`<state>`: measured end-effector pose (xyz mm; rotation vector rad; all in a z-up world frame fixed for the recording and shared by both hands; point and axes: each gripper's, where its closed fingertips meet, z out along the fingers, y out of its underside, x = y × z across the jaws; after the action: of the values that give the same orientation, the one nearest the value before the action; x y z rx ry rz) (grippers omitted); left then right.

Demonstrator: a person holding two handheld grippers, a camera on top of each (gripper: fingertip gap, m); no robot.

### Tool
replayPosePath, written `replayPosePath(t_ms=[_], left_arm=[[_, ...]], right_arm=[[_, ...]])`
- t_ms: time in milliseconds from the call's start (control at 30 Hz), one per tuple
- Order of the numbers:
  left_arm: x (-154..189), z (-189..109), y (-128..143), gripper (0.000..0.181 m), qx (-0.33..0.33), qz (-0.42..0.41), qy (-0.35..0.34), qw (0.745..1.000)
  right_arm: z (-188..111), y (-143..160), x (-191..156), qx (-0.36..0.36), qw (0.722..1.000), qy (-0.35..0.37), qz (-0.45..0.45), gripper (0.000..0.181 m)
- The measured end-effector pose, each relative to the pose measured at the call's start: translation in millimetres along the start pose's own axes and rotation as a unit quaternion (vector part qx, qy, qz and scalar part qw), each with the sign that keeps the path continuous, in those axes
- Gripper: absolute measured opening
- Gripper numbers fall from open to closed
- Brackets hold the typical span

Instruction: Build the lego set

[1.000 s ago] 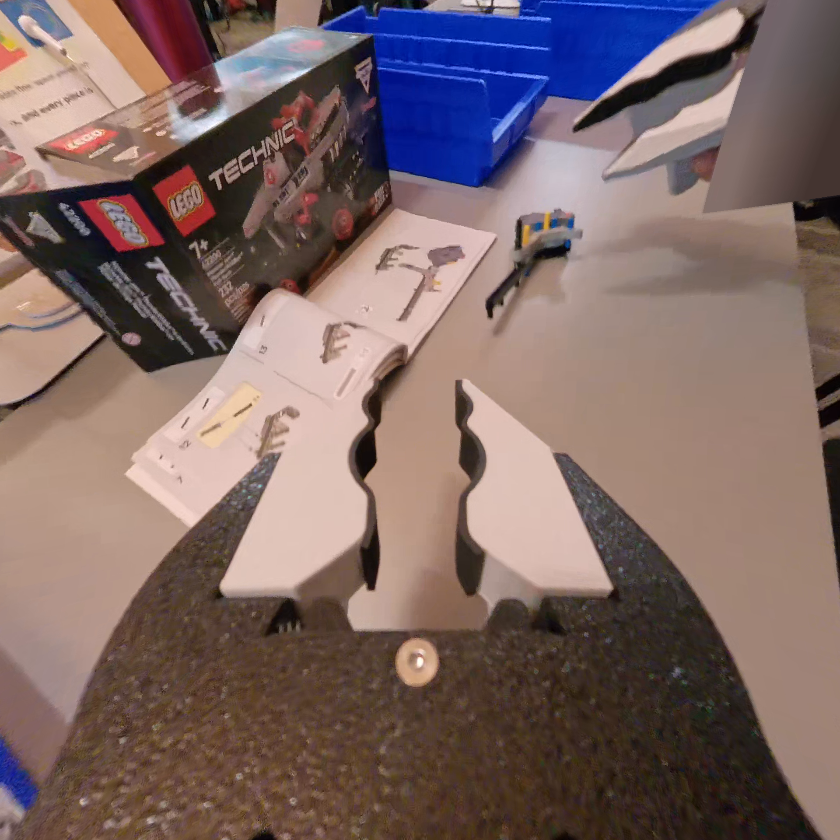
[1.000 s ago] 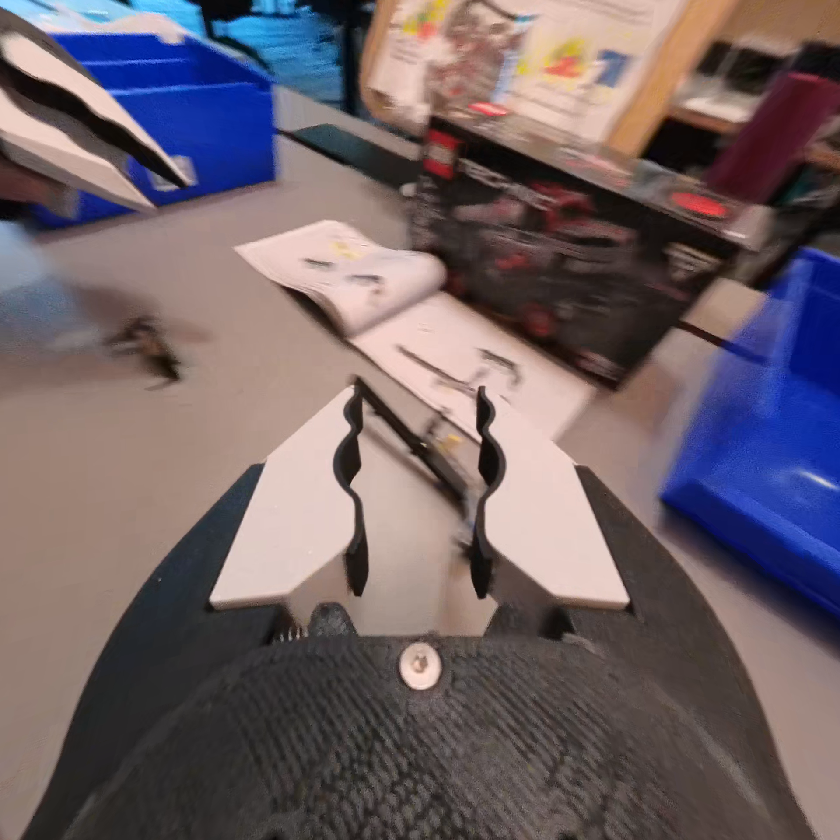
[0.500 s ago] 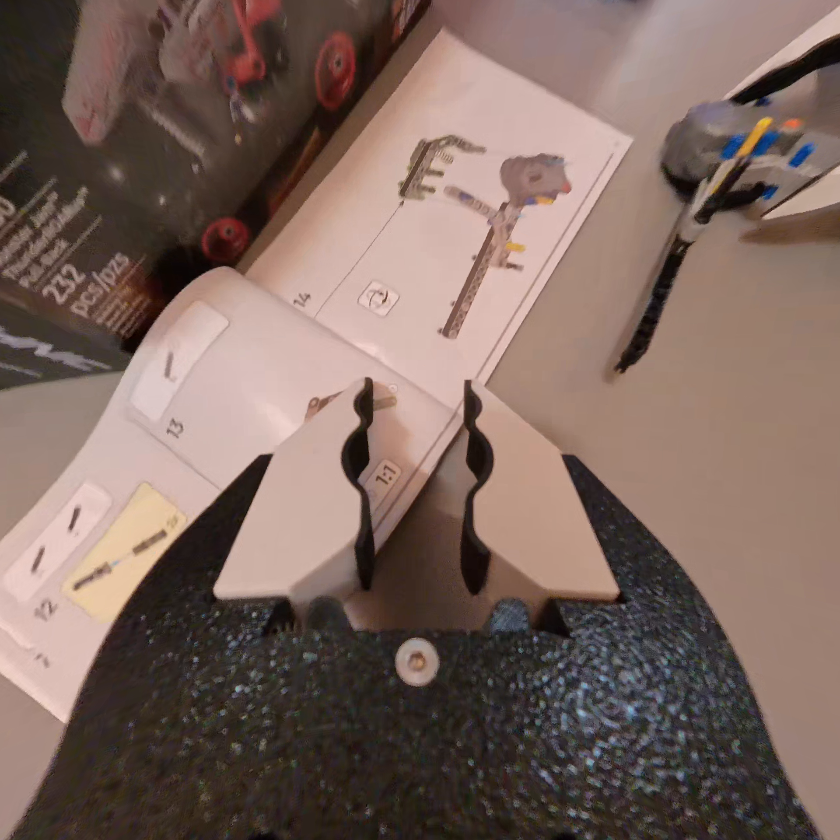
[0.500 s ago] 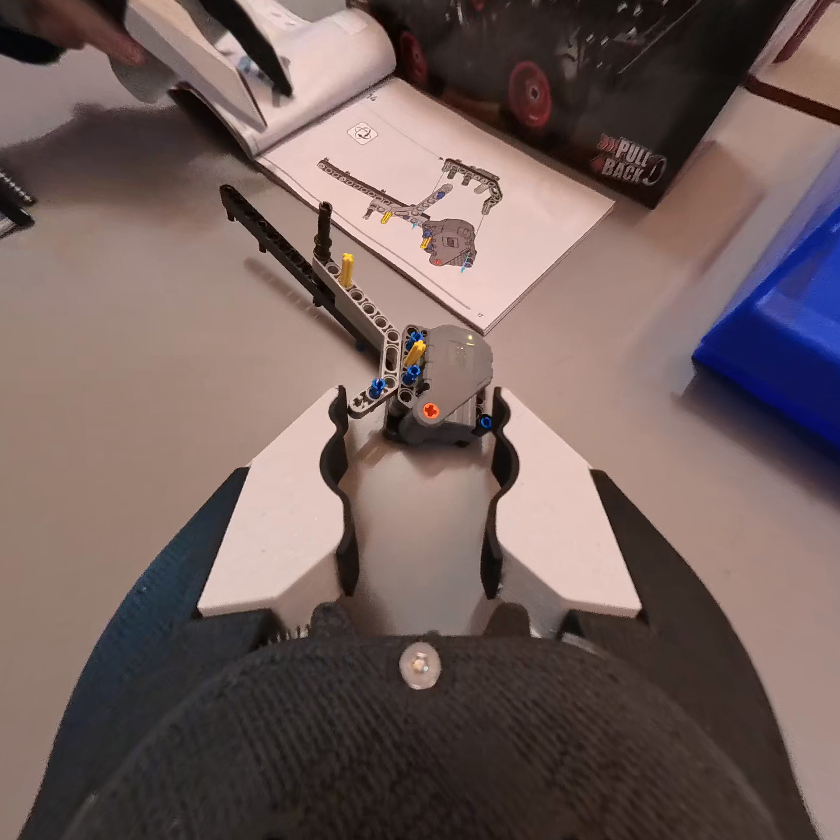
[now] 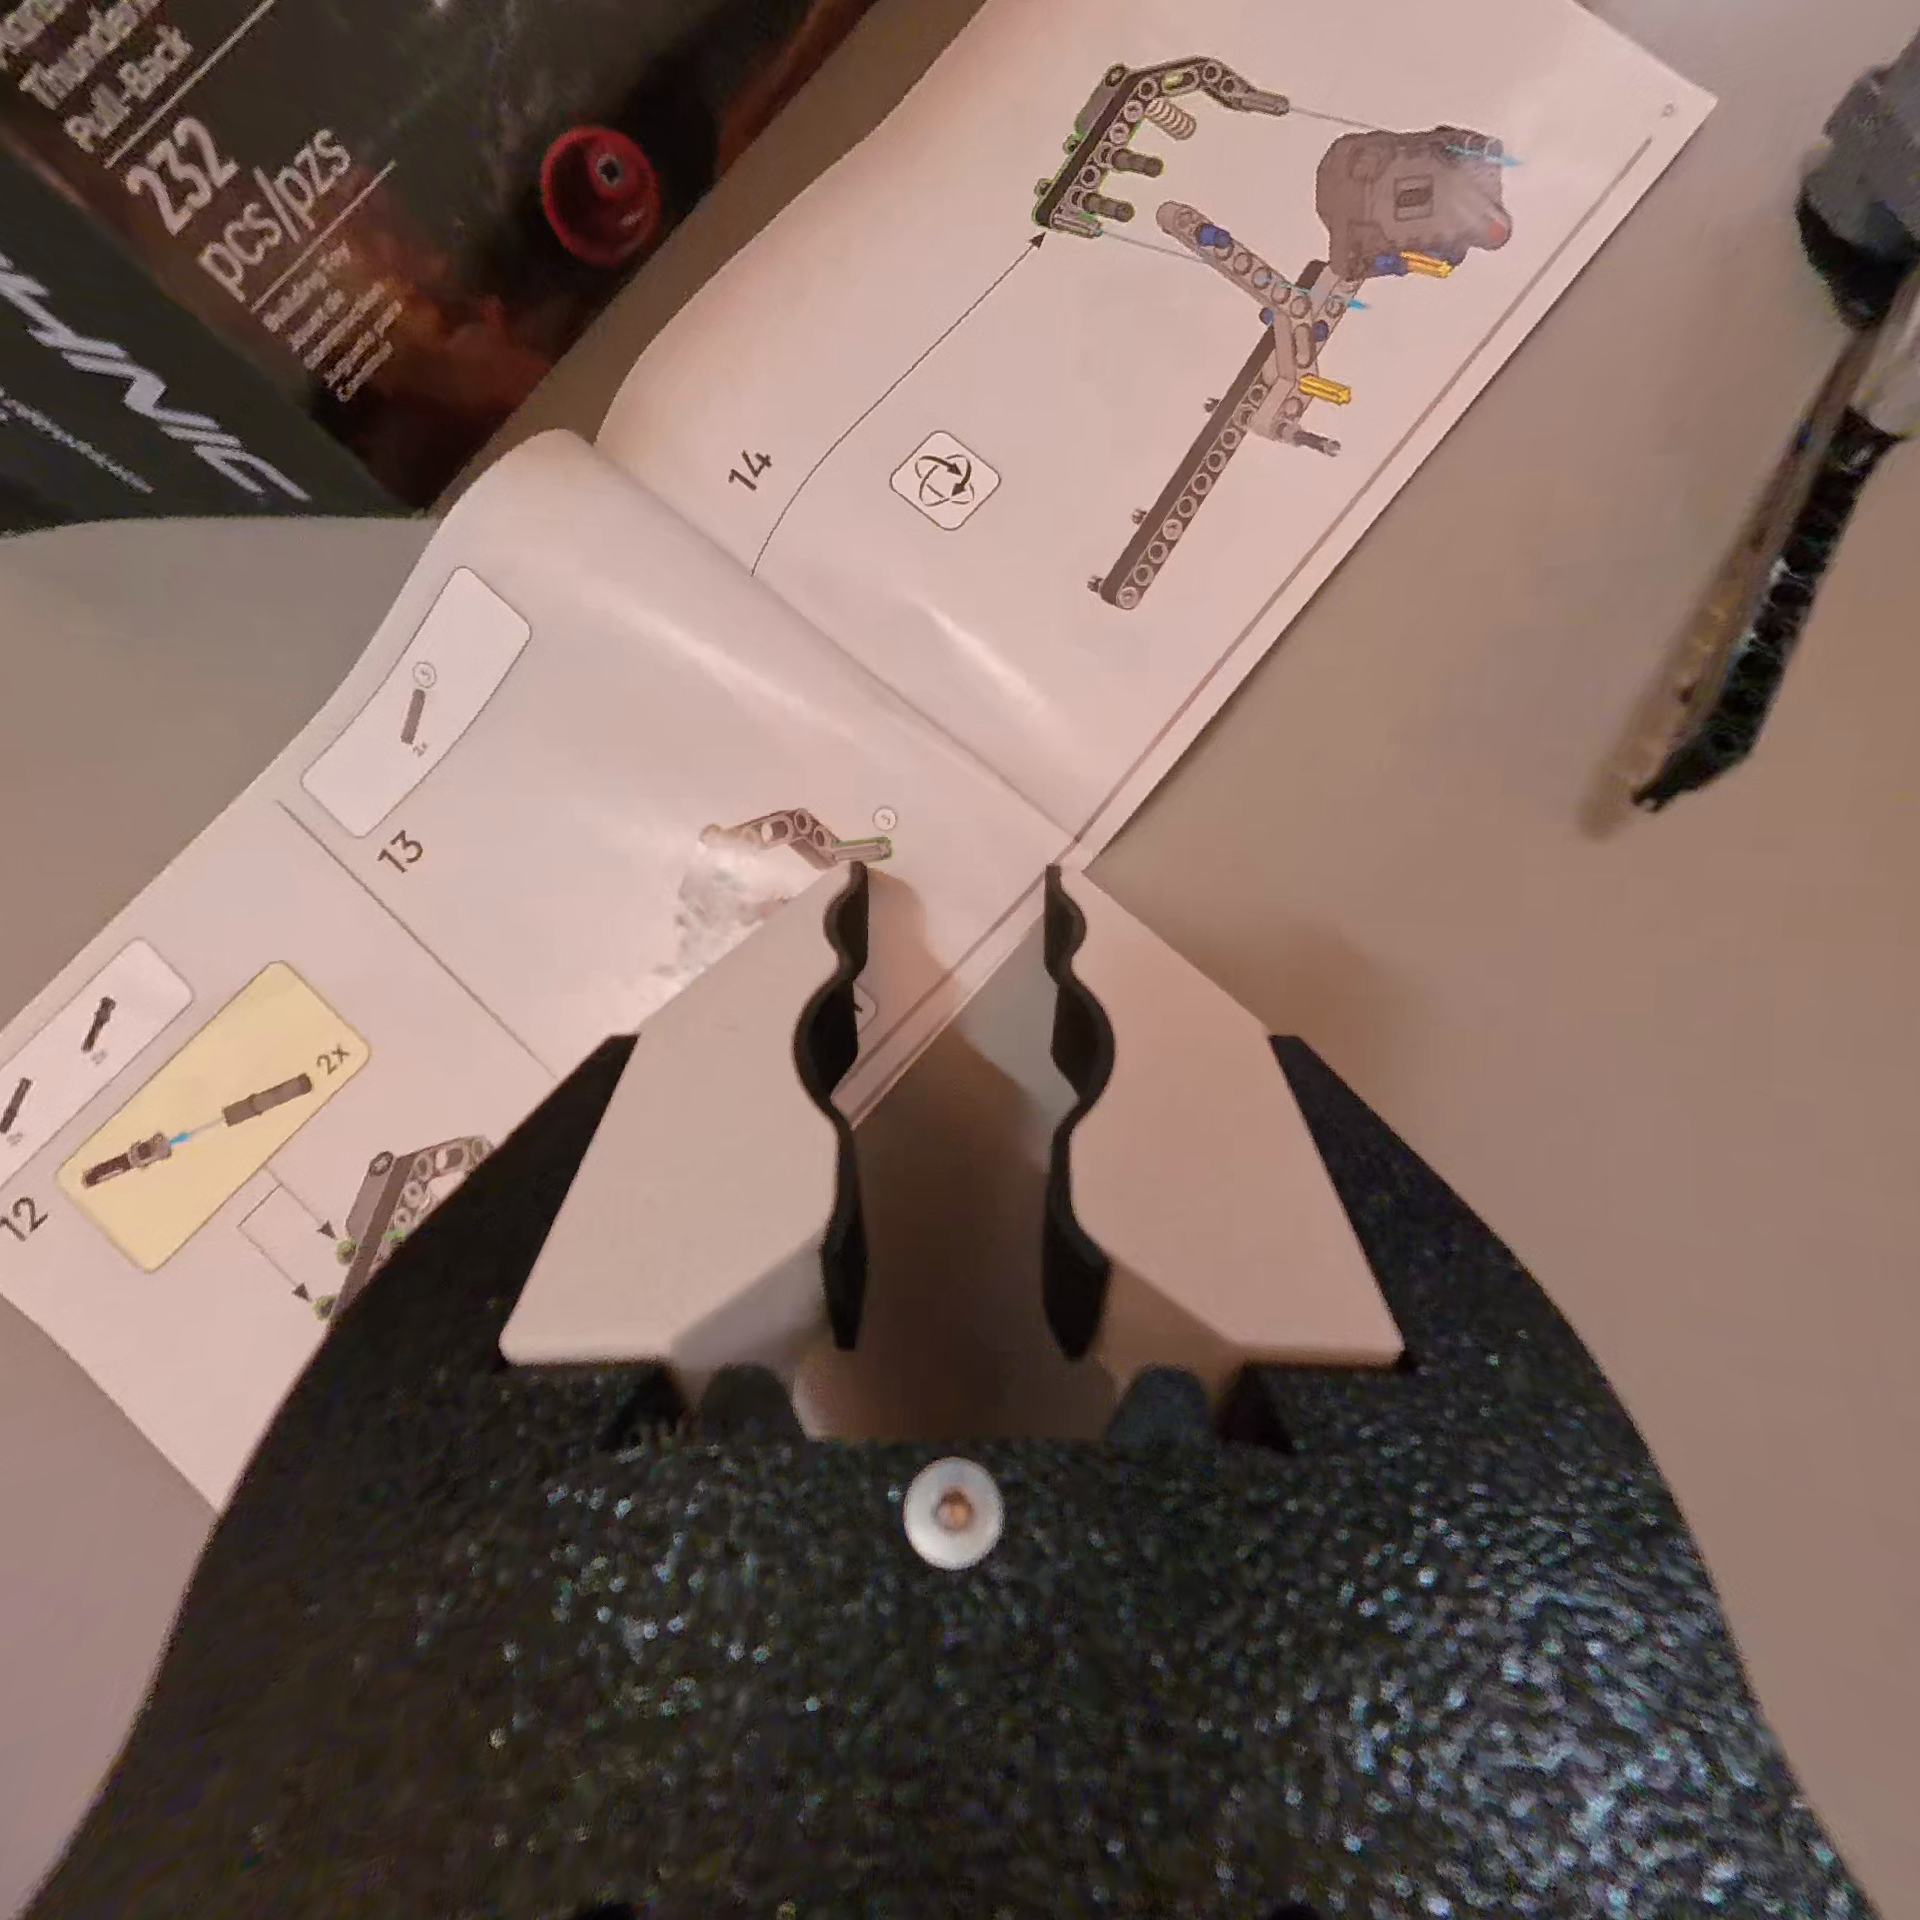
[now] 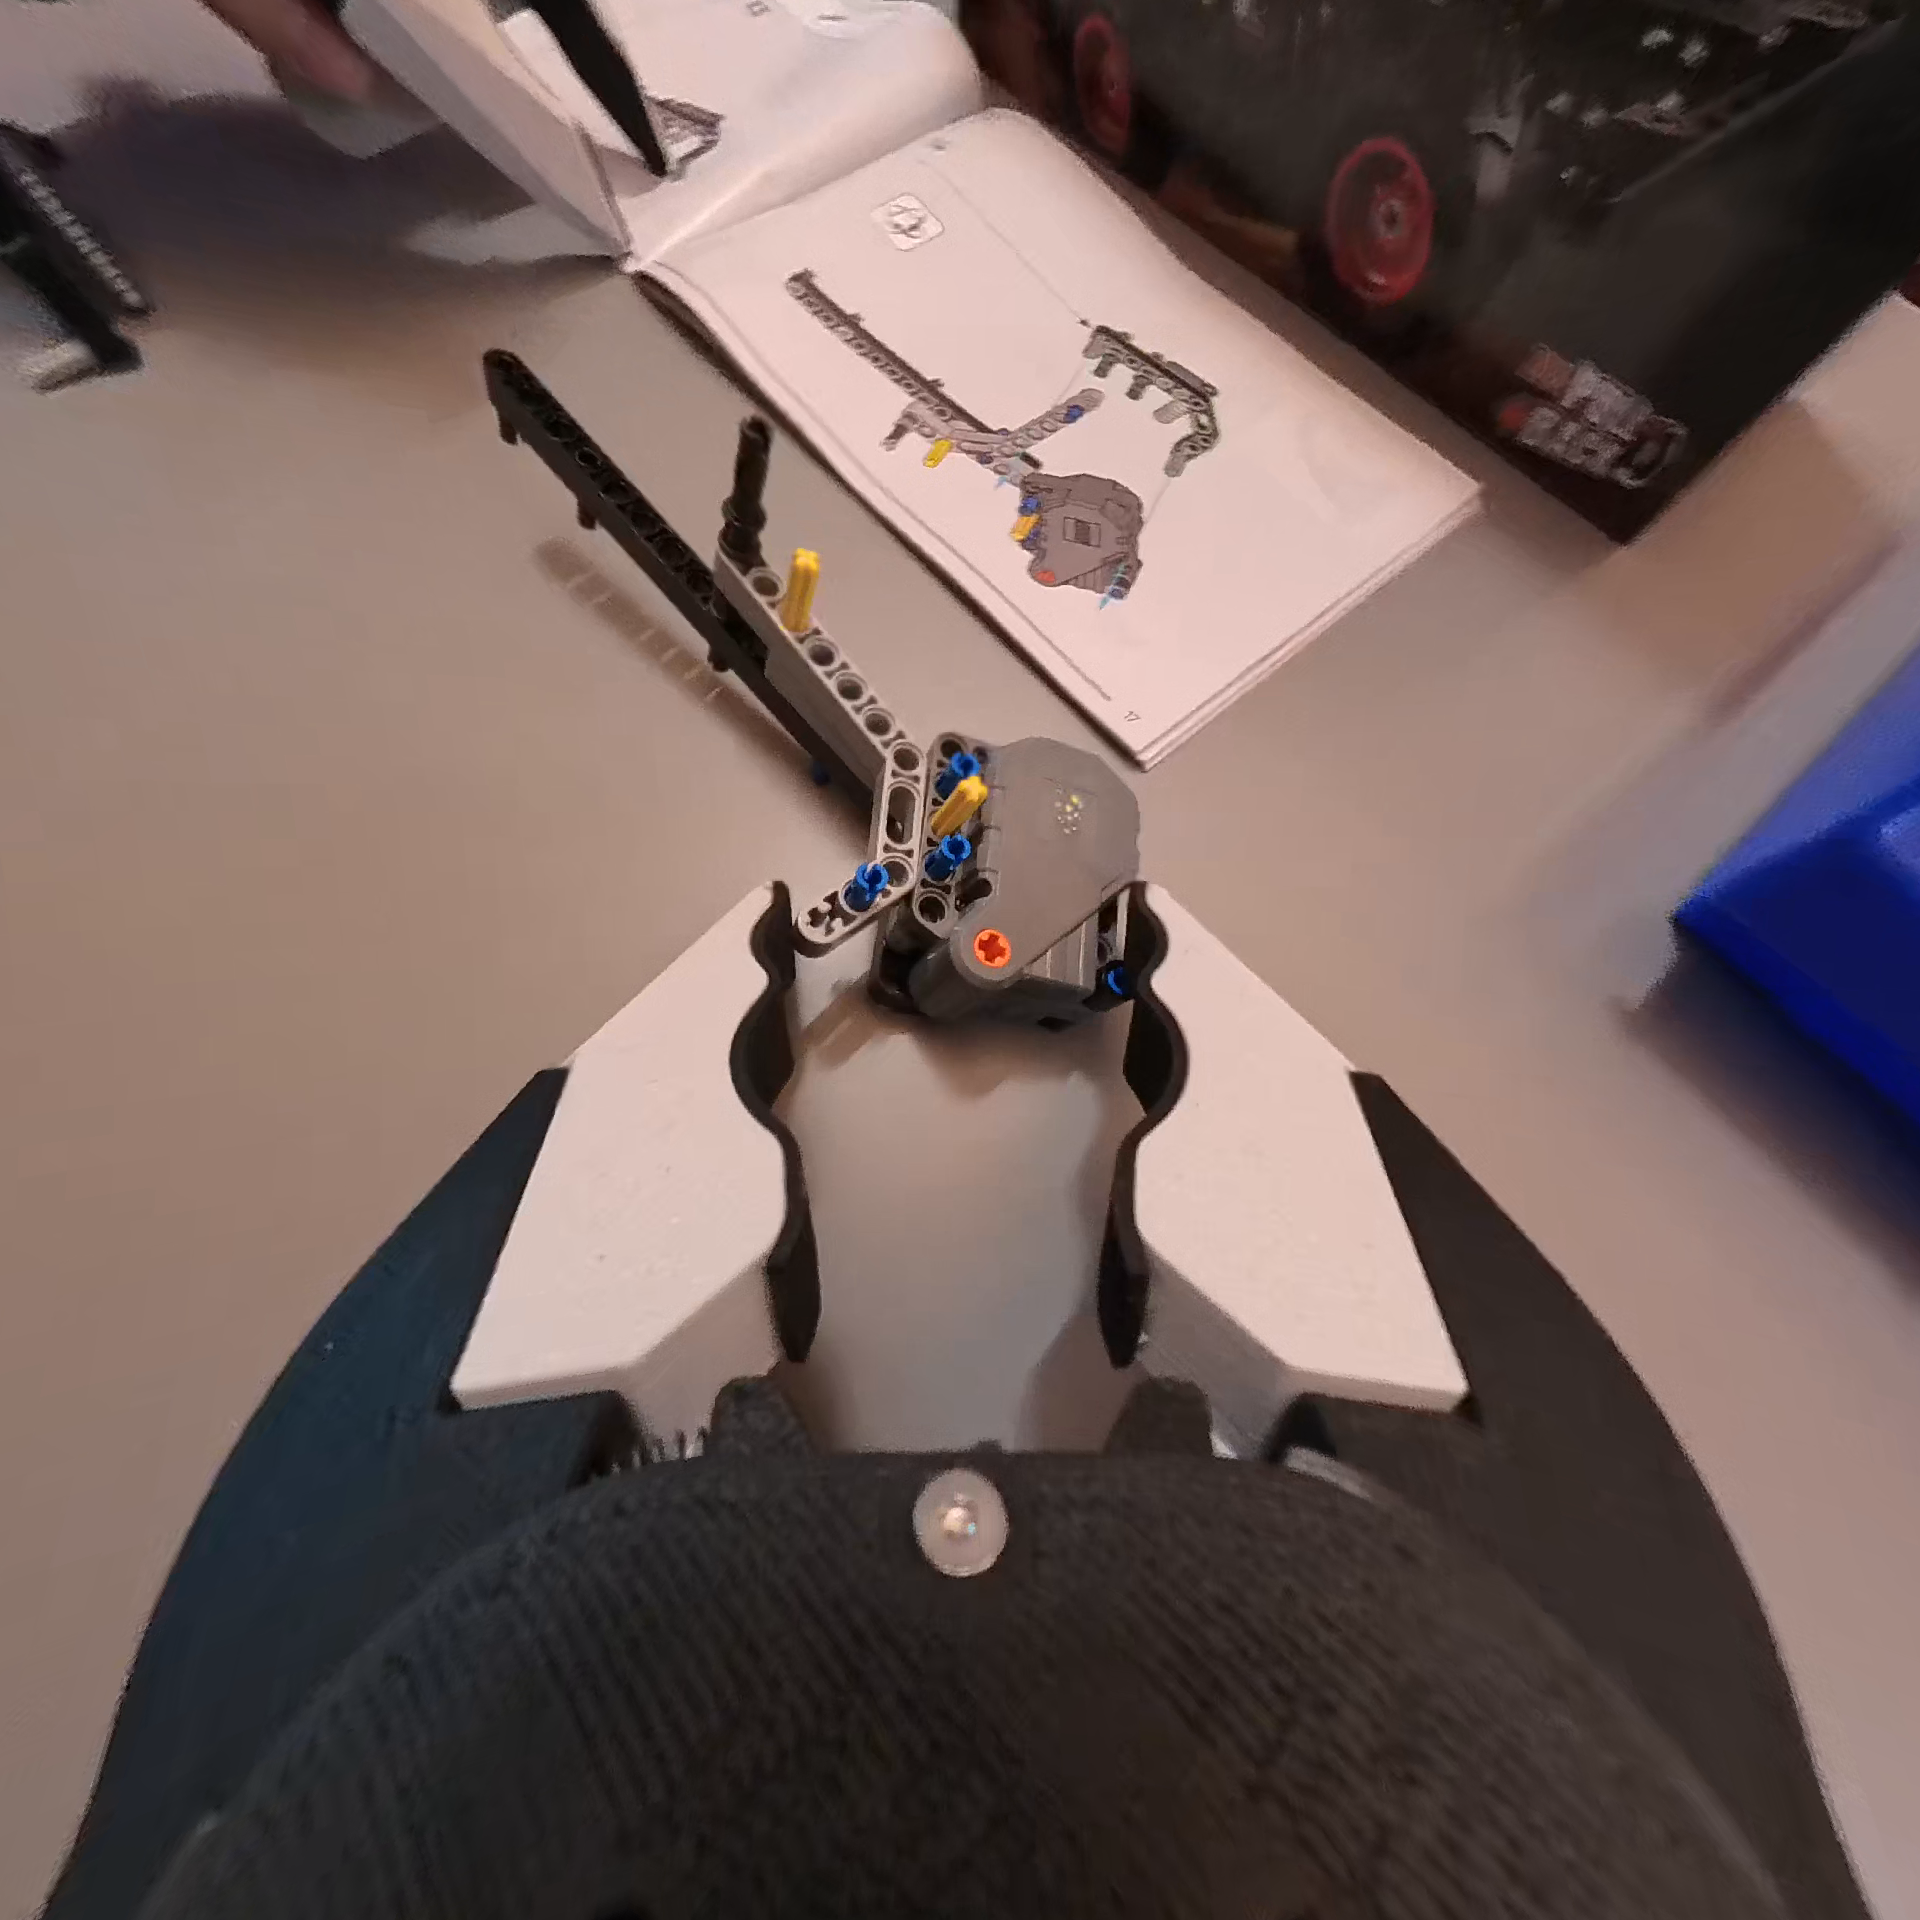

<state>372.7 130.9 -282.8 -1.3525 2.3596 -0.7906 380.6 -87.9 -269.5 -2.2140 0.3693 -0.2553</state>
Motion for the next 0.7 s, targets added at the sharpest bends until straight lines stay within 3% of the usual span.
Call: replayPosePath(t_ms=[33,200,367,533,700], left_arm=[[-1,-1,2,0.032,0.0,-0.003,0.0,1.0],[-2,-10,3,0.033,0.009,-0.014,0.006,1.0],[18,-39,-35,0.035,0.111,-0.038,0.038,0.992],[59,-45,-44,0.036,0.111,0.024,0.055,0.992],[84,-55,-67,0.033,0.168,0.051,0.052,0.983]], right_arm=[[0,0,-3,0.0,1.0,-0.005,-0.008,0.062],[-1,-1,-10,0.002,0.999,-0.025,-0.022,0.062],[-1,-1,-11,0.005,0.999,-0.023,-0.028,0.069],[-3,-4,-3,0.015,1.0,-0.008,-0.009,0.074],[4,9,-13,-0.032,0.999,-0.032,-0.003,0.079]])
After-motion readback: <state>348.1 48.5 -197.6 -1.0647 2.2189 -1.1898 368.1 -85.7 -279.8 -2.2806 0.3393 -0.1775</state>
